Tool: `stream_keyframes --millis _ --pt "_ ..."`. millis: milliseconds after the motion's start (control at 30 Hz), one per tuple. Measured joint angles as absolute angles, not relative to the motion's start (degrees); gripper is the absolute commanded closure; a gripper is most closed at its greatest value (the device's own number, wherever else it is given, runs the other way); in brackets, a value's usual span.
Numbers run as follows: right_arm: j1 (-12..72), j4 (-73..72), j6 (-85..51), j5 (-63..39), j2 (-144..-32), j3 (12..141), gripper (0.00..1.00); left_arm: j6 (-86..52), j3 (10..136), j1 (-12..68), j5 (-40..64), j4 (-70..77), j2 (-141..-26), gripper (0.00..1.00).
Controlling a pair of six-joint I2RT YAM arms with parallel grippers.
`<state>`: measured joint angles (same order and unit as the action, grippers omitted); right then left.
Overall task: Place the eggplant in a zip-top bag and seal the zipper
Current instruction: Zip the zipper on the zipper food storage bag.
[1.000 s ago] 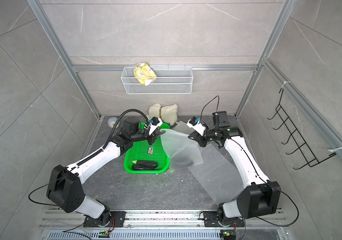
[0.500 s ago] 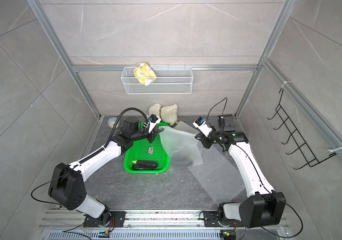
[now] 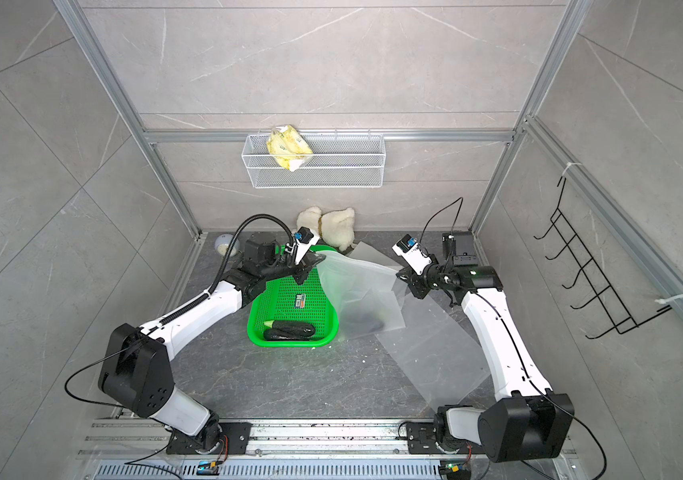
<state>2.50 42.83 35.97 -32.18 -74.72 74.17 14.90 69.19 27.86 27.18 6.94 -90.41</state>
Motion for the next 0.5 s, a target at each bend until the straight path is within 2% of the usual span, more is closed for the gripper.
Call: stream_keyframes --millis 233,367,500 --pt "2.17 43.35 35.99 -33.23 -74.72 74.24 0.88 14.74 69.23 27.51 28.25 6.85 -90.54 1.0" --pt "1.15 45.06 36.34 -32.36 -74.72 74.74 0.74 14.74 69.36 26.24 27.05 6.24 -90.83 1.0" --pt "0.19 47.03 37.08 -33.17 -74.72 76.25 0.69 14.85 70.26 24.23 26.02 4.75 -91.83 1.0"
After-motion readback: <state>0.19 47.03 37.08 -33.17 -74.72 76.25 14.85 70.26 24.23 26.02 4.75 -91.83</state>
